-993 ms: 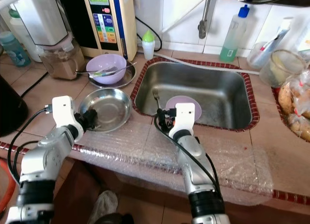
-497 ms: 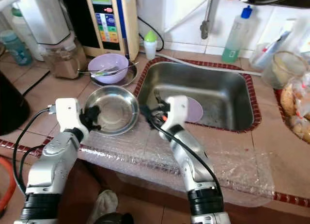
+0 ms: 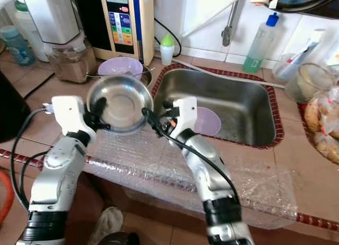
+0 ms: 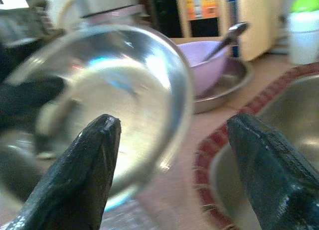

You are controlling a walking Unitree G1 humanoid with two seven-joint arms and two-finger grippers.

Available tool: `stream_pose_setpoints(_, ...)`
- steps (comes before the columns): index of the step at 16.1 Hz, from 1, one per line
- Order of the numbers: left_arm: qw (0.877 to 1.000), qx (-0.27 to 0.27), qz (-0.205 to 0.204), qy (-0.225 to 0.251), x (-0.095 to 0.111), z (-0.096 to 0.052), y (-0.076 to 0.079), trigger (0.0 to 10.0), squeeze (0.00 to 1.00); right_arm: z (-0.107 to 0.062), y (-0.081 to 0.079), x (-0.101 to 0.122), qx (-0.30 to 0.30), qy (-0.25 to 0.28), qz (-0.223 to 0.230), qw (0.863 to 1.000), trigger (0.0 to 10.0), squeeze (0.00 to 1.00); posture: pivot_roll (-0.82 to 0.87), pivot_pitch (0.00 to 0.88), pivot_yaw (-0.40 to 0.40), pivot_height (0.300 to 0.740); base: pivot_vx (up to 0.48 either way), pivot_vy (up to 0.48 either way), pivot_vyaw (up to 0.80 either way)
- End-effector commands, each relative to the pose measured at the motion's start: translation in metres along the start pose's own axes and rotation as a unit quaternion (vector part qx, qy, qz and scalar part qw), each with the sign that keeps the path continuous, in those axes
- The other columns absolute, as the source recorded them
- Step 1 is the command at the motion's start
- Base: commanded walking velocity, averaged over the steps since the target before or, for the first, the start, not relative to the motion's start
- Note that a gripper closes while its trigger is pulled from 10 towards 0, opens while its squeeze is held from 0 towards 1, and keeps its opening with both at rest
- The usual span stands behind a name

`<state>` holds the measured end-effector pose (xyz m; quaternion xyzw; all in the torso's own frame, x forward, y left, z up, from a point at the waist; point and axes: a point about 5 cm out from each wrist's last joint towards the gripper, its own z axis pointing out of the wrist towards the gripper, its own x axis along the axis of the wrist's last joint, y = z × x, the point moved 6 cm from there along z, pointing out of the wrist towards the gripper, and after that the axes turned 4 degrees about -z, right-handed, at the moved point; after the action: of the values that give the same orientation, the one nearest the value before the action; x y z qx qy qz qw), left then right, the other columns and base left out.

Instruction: Kitchen organization

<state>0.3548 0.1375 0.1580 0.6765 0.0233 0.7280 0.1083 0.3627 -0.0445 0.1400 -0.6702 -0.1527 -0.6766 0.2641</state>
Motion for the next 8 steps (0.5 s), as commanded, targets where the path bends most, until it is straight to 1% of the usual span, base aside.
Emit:
stream_pose_setpoints(1,0.999,-0.019,0.0,0.046,0.024,0.002,0.008,0.0,0.0,0.005,0.003,0.007,-0.014,0.01,-0.017,1.0,10.0,0.0,0.02,0.0,-0.012,0.74,0.0,0.0,0.0)
stream_pose_setpoints(4,0.998,-0.041,-0.015,0.053,0.027,0.003,0.017,0.0,0.0,0.01,0.005,0.008,-0.019,0.013,-0.014,1.0,10.0,0.0,0.02,0.0,-0.008,0.74,0.0,0.0,0.0)
stream_pose_setpoints(6,0.996,-0.068,-0.023,0.057,0.026,0.001,0.026,0.0,0.0,0.01,0.006,0.005,-0.024,0.01,-0.012,1.0,10.0,0.0,0.02,0.0,0.0,0.74,0.0,0.0,0.0)
stream_pose_setpoints(7,0.995,-0.082,-0.027,0.059,0.026,0.0,0.031,0.0,0.0,0.009,0.007,0.002,-0.032,0.009,0.0,0.999,10.0,0.0,0.02,0.0,0.003,0.74,0.0,0.0,0.0)
stream_pose_setpoints(8,0.992,-0.1,-0.031,0.063,0.027,-0.002,0.037,0.0,0.0,0.008,0.01,0.001,-0.039,0.01,0.012,0.999,0.0,0.0,0.02,0.0,0.005,0.74,0.0,0.0,0.0)
